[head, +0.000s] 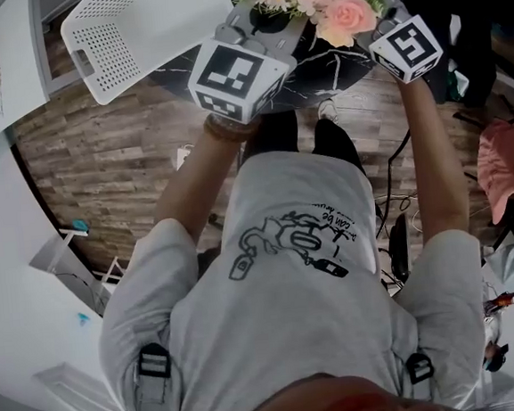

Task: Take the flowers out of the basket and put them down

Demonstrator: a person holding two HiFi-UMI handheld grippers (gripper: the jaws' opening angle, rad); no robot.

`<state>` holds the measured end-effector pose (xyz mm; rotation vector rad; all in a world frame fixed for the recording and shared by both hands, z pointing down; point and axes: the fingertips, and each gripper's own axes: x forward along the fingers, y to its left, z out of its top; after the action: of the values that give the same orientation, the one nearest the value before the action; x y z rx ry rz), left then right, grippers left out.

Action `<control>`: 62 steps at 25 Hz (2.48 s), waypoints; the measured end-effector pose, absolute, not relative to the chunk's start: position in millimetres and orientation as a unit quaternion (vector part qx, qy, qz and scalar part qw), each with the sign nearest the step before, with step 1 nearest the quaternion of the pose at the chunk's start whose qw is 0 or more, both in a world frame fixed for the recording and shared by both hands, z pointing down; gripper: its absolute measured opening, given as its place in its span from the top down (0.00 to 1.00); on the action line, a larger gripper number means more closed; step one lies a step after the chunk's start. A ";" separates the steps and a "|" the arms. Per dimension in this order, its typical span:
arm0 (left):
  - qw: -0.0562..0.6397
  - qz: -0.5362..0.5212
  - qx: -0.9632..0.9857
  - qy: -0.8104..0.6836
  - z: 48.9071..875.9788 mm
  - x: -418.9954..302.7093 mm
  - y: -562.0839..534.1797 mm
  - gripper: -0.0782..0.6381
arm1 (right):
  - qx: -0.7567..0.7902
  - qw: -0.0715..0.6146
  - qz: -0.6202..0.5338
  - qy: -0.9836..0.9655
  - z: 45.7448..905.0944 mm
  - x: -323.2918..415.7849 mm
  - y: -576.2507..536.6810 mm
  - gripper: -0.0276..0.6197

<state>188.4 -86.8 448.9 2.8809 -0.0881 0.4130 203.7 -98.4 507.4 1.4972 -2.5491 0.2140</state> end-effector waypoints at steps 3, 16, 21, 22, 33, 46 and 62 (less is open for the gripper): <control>0.119 0.143 0.982 -0.030 462.9 184.1 -85.2 0.89 | 0.503 0.087 0.075 -0.856 520.6 198.6 -97.6 0.40; 0.141 0.143 0.979 -0.029 509.3 177.7 -81.4 0.89 | 0.494 0.097 0.090 -0.859 569.6 190.1 -93.4 0.40; 0.145 0.144 0.978 -0.029 523.5 174.7 -82.0 0.89 | 0.494 0.102 0.095 -0.858 583.4 187.6 -94.2 0.40; 0.147 0.146 0.978 -0.030 526.0 174.1 -82.2 0.89 | 0.493 0.102 0.095 -0.859 585.7 187.0 -93.9 0.40; 0.155 0.150 0.976 -0.034 539.1 172.7 -79.4 0.89 | 0.499 0.078 0.101 -0.857 589.7 183.8 -95.1 0.39; 0.151 0.153 0.976 -0.041 541.9 165.6 -83.6 0.89 | 0.499 0.092 0.096 -0.856 594.1 179.4 -97.0 0.38; 0.146 0.169 0.972 -0.075 528.8 135.8 -60.9 0.89 | 0.533 0.097 0.115 -0.832 576.0 218.7 -47.6 0.37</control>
<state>135.8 -60.9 528.8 2.7987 -0.2160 0.4878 218.7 -47.6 576.0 1.5797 -2.4644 0.3409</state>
